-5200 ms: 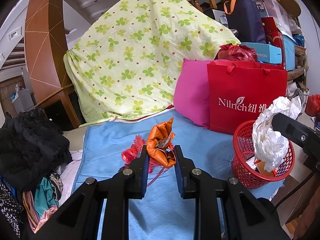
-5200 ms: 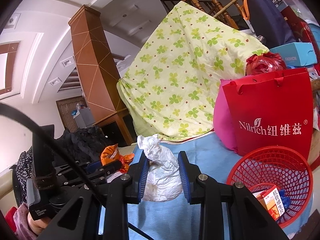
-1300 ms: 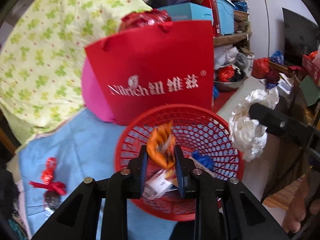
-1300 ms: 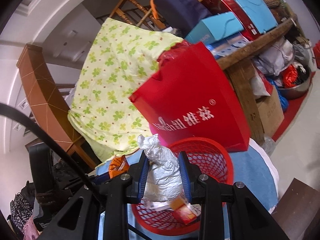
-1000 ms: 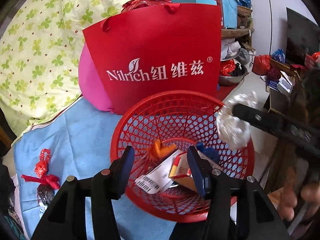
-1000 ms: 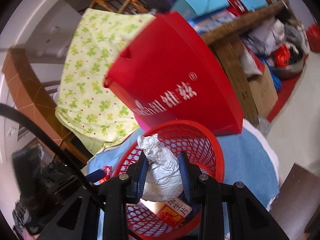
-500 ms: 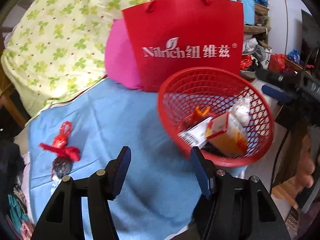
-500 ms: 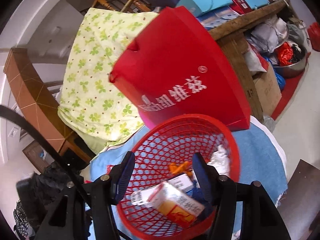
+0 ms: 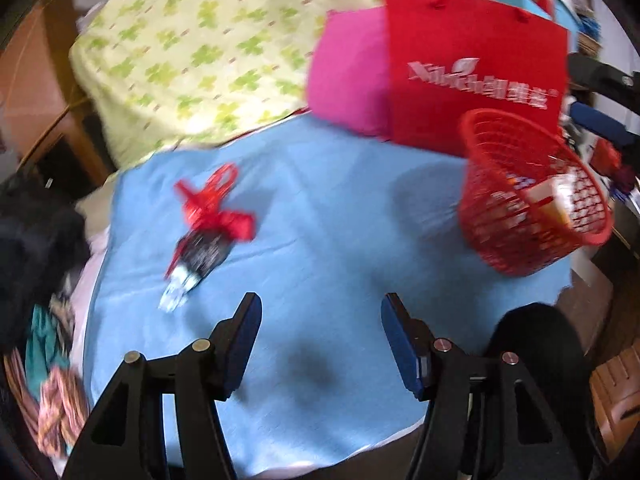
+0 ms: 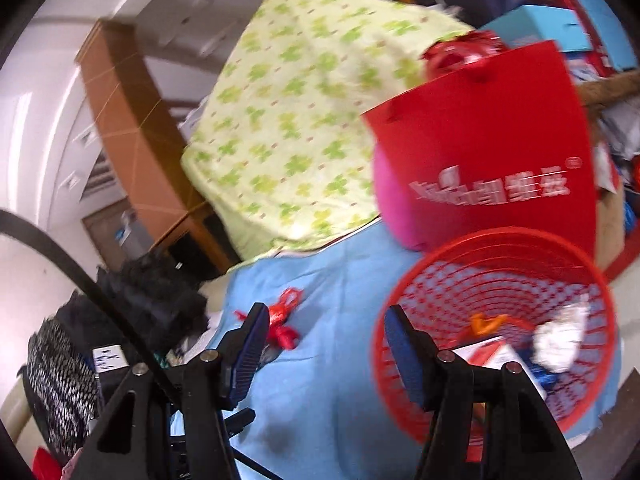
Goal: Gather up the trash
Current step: 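Move both open tools back over the red and black bags on the blanket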
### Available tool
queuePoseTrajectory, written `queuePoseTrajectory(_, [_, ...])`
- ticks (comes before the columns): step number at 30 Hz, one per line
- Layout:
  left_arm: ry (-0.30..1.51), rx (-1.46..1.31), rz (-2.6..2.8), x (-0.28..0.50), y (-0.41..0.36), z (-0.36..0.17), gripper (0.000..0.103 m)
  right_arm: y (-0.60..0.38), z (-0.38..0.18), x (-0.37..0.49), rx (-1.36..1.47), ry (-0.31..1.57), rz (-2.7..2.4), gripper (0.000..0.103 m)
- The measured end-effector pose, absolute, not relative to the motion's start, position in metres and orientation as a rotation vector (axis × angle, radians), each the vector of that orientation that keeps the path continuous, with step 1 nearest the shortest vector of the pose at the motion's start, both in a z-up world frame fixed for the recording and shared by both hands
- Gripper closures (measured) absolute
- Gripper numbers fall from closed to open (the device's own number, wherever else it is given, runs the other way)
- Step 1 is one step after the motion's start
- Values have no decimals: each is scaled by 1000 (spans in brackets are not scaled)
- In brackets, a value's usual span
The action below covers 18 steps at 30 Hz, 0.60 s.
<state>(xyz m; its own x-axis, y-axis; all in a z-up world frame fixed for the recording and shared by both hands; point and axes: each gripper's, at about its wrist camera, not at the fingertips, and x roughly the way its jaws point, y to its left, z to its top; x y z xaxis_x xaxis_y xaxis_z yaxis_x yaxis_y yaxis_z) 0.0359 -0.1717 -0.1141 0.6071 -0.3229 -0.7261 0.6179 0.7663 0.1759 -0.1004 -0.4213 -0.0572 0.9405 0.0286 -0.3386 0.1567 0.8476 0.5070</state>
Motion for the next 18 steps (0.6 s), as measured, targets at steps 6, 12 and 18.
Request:
queuePoseTrajectory(6, [793, 354, -458, 57, -117, -129, 40, -375, -62, -68, 504, 428, 22, 39])
queuePoseTrajectory(12, [840, 270, -394, 74, -80, -145, 40, -333, -74, -40, 433, 524, 72, 39])
queuePoseTrajectory(18, [899, 208, -357, 87, -59, -170, 40, -301, -98, -13, 363, 657, 87, 39])
